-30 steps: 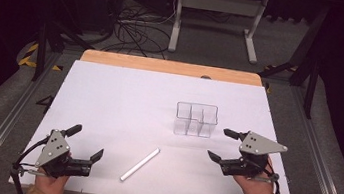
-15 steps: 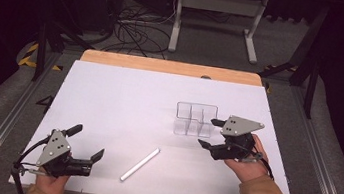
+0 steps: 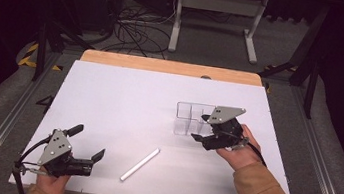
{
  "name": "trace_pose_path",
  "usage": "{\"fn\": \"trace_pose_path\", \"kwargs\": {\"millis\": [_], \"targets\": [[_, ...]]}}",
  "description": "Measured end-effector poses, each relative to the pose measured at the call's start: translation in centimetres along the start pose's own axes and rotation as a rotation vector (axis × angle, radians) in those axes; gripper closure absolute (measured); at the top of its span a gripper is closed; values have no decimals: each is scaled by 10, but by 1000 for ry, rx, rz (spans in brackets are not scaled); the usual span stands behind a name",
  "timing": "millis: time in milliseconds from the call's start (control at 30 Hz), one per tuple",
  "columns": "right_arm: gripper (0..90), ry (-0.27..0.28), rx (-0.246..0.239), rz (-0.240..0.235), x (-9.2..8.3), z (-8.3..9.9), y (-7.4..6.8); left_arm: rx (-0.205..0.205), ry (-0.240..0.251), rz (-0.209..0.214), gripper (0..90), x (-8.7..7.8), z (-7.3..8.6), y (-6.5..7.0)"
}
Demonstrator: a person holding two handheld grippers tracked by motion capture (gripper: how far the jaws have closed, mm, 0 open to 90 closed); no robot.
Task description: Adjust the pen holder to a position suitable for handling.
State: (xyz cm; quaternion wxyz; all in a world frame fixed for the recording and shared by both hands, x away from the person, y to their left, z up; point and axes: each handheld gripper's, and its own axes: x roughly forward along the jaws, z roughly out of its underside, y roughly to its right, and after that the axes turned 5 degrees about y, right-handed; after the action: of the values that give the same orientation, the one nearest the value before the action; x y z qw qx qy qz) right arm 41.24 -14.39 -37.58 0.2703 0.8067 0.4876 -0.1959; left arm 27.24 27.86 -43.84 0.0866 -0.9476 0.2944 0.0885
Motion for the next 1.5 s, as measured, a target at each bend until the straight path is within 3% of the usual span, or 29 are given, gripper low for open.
{"fn": "trace_pose_path", "kwargs": {"millis": [267,500,600,733,900,1000,1233,1500], "targets": [[398,-61,38,-9,16,-4,10,-6,0,2,24,0,1,0],[456,-99,42,-17,28,-2,17,-3,-4,2,24,1,1,0],[499,-133,33,0,34,-2,18,-1,-7,4,24,1,1,0],[533,-173,-20,32,41,-8,13,1,-9,5,25,2,1,1],[536,-201,-24,26,49,-9,17,-1,-10,10,25,2,1,0],[535,-198,-12,-2,53,-7,19,0,-11,12,25,2,1,0],[551,-232,-6,2,62,-3,21,5,-13,16,25,3,1,0],[559,-267,-35,-2,72,0,18,-10,-11,21,28,3,1,-1]]}}
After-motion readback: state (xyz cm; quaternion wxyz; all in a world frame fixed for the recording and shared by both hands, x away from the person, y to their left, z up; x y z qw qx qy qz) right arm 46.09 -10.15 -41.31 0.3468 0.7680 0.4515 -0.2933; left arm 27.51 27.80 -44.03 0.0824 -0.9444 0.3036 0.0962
